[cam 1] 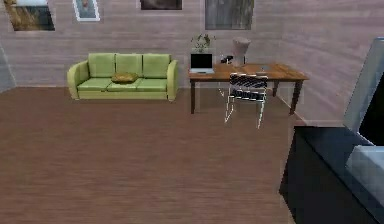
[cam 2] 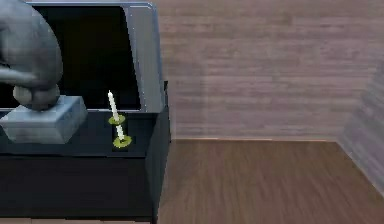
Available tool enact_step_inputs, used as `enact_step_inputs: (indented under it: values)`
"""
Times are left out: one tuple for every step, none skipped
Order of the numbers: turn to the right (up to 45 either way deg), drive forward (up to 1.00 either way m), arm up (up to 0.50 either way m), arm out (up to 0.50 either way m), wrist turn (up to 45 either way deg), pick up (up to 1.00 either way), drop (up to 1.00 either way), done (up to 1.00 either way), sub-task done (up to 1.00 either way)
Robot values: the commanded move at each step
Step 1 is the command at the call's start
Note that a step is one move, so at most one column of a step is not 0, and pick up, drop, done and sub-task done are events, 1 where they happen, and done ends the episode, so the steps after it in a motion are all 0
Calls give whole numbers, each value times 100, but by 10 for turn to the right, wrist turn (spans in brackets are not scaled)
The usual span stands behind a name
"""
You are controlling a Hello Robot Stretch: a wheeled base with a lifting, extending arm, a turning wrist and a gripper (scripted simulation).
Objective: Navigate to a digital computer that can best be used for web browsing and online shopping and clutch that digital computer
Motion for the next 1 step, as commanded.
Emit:
enact_step_inputs:
  values:
    - [0,100,0,0,0,0,0,0,0]
